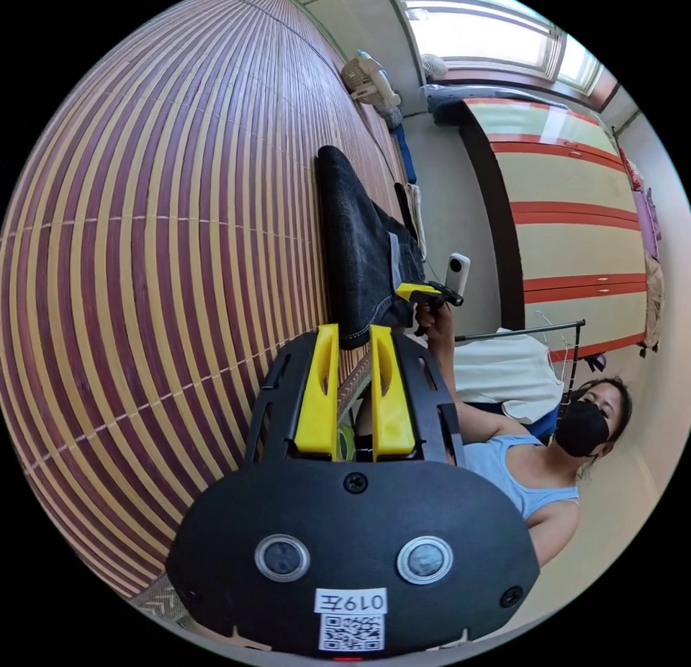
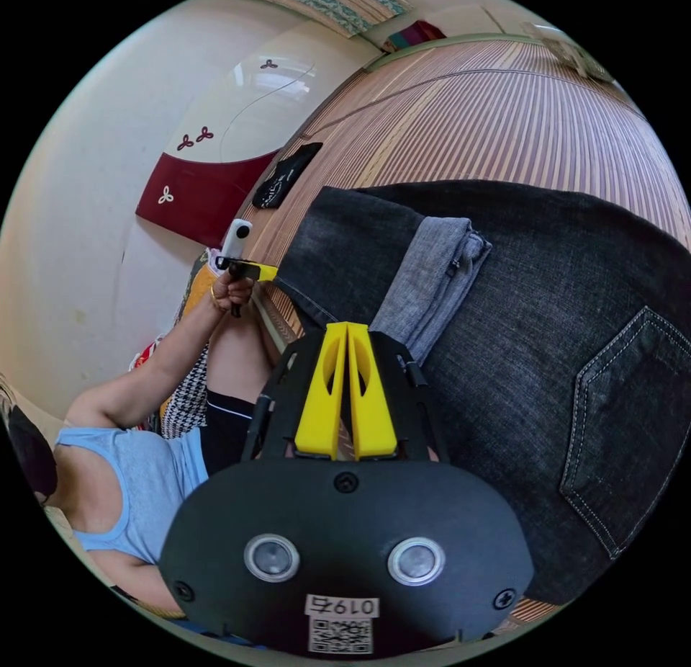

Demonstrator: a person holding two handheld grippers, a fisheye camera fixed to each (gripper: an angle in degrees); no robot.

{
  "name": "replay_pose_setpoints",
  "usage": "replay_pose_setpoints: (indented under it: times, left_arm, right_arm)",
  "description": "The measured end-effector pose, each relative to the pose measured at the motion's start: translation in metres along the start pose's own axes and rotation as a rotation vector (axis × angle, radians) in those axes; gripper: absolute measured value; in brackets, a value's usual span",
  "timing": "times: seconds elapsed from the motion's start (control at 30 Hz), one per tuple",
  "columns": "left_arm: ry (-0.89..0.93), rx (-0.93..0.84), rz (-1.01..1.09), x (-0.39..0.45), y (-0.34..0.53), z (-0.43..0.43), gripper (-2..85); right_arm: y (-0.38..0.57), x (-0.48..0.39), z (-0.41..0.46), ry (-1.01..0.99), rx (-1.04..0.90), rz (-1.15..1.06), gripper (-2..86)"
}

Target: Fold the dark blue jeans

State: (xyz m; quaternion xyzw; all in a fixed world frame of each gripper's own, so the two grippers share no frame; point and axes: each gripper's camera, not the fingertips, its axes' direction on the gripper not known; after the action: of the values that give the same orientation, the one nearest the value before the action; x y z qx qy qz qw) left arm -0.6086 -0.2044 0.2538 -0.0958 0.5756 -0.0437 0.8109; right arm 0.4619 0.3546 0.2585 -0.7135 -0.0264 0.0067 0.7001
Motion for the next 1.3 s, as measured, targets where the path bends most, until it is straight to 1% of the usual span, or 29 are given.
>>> replay_pose_setpoints:
  times: [0.1,0.2,0.43,0.53,0.63,0.73,0.8,0.93,0.97,1.07,1.1,1.2,1.23,1.3]
  left_arm:
    - [-0.023,-0.003,-0.006,0.005,0.003,0.006,3.5]
    - [-0.108,-0.051,0.026,0.019,0.003,0.017,2.3]
    - [-0.27,-0.169,0.097,0.055,-0.006,0.043,1.4]
    - [-0.282,-0.179,0.11,0.064,-0.004,0.051,1.4]
    - [-0.225,-0.113,0.122,0.067,0.008,0.047,1.3]
    - [-0.148,-0.032,0.102,0.064,0.023,0.04,1.3]
    - [-0.141,-0.024,0.097,0.064,0.03,0.043,1.2]
    - [-0.226,-0.057,0.084,0.073,0.037,0.059,1.1]
    - [-0.274,-0.061,0.092,0.079,0.038,0.063,1.0]
    - [-0.331,-0.06,0.136,0.102,0.044,0.072,1.0]
    - [-0.33,-0.052,0.15,0.109,0.046,0.073,1.0]
    - [-0.367,0.046,0.234,0.145,0.059,0.075,0.9]
    - [-0.425,0.083,0.273,0.162,0.064,0.08,0.9]
    - [-0.548,0.097,0.355,0.19,0.07,0.098,0.9]
  right_arm:
    - [-0.001,0.0,0.0,-0.014,0.002,0.009,-1.0]
    - [-0.001,-0.004,0.001,-0.005,-0.014,0.004,-1.0]
    - [-0.007,-0.025,0.007,0.085,-0.045,-0.032,-1.0]
    - [-0.007,-0.03,0.009,0.074,-0.045,-0.038,-1.0]
    - [-0.003,-0.035,0.004,0.033,-0.019,-0.055,-1.0]
    - [0.004,-0.039,-0.012,-0.07,0.063,-0.069,-1.0]
    - [0.006,-0.041,-0.013,-0.036,0.063,-0.059,-1.0]
    - [0.007,-0.058,0.005,0.074,-0.017,-0.052,-1.0]
    - [0.007,-0.063,0.007,0.083,-0.013,-0.053,-1.0]
    - [0.007,-0.075,0.013,0.101,-0.018,-0.058,-1.0]
    - [0.008,-0.077,0.014,0.103,-0.015,-0.06,-1.0]
    - [0.012,-0.096,0.016,0.138,0.008,-0.092,-1.0]
    - [0.013,-0.102,0.019,0.182,0.006,-0.094,-1.0]
    - [0.012,-0.111,0.026,0.197,-0.006,-0.102,-1.0]
